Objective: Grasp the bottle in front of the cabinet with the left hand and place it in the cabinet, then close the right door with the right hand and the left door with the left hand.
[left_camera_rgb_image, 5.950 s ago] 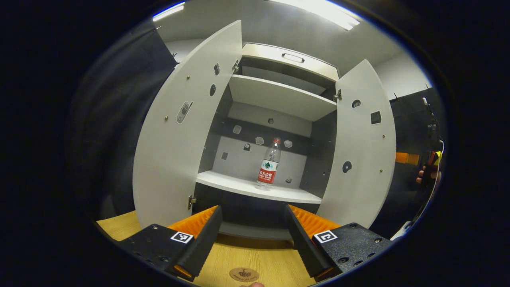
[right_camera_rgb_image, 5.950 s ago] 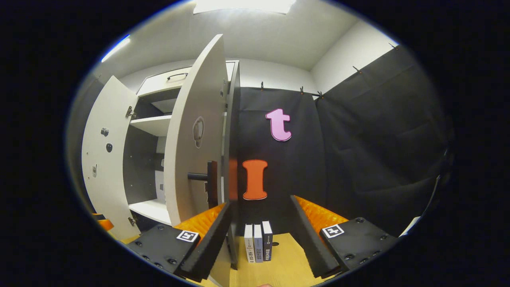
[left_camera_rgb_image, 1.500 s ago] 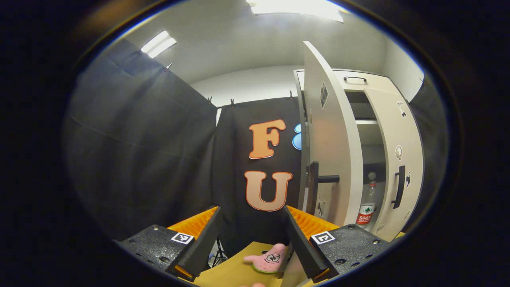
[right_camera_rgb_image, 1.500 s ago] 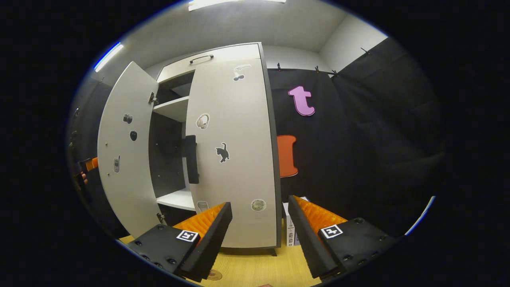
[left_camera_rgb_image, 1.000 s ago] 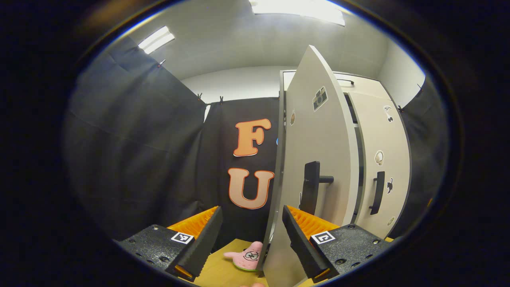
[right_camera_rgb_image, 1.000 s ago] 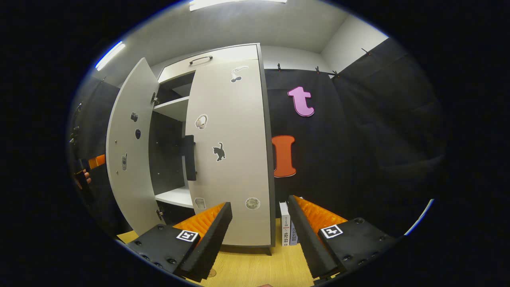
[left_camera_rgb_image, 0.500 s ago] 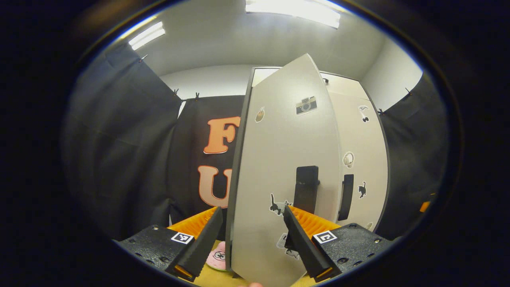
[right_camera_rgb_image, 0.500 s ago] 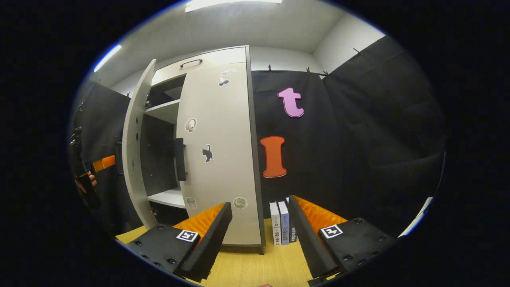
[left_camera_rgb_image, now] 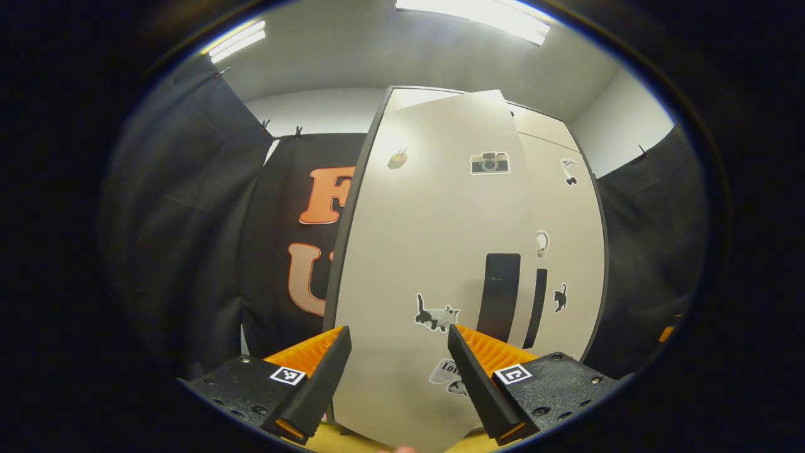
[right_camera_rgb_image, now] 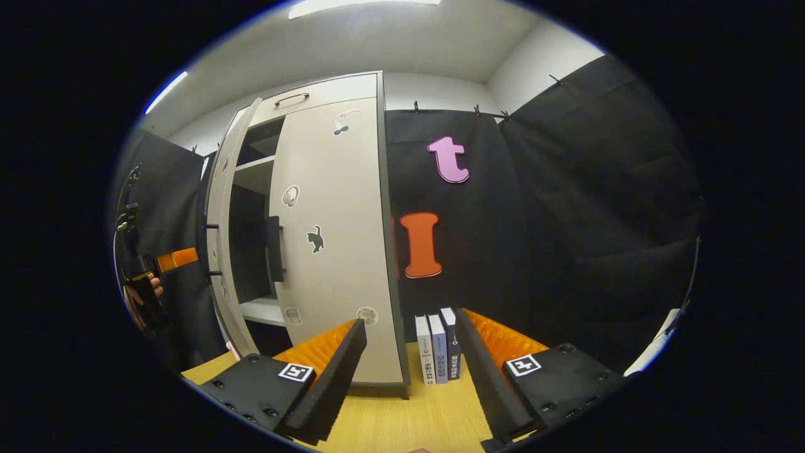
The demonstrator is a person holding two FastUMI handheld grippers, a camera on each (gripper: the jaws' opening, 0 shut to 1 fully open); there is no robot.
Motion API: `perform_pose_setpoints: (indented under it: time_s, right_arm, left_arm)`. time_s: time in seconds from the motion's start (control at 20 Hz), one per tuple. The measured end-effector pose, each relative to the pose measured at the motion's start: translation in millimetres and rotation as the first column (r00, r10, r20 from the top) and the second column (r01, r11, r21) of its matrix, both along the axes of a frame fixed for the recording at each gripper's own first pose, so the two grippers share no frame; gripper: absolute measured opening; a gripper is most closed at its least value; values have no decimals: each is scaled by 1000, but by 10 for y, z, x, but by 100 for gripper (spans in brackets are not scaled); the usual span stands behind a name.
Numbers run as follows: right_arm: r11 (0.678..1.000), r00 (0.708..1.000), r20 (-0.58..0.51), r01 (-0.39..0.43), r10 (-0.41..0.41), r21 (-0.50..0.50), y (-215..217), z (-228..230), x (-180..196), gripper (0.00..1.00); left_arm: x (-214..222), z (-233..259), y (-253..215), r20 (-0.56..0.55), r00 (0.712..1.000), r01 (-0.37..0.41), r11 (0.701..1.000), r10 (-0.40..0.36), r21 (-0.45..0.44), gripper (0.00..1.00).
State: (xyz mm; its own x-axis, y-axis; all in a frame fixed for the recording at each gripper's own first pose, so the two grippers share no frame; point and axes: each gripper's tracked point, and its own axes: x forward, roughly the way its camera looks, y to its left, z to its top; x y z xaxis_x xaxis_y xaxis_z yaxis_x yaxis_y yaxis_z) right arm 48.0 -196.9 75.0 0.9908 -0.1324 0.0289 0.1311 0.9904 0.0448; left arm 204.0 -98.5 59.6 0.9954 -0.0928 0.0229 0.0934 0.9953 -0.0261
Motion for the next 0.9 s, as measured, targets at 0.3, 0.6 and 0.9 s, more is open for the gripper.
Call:
perform_pose_setpoints:
  time_s: [0.3,0.6,0.9]
  right_arm:
    - [999,999,-7,35,-35,-22,-108,12,-35,95]
    - [997,998,-6,69,-69,-25,-221,3,-75,95]
    - [998,998,-9,62,-62,-19,-208,-3,-6,95]
  left_arm:
    - [210,-248,-180,-56,997,55,997,-58,-46,94]
    - [393,-325,-312,-58,996,71,997,-71,-6,93]
    - [492,-349,-412,-52,996,80,996,-78,37,93]
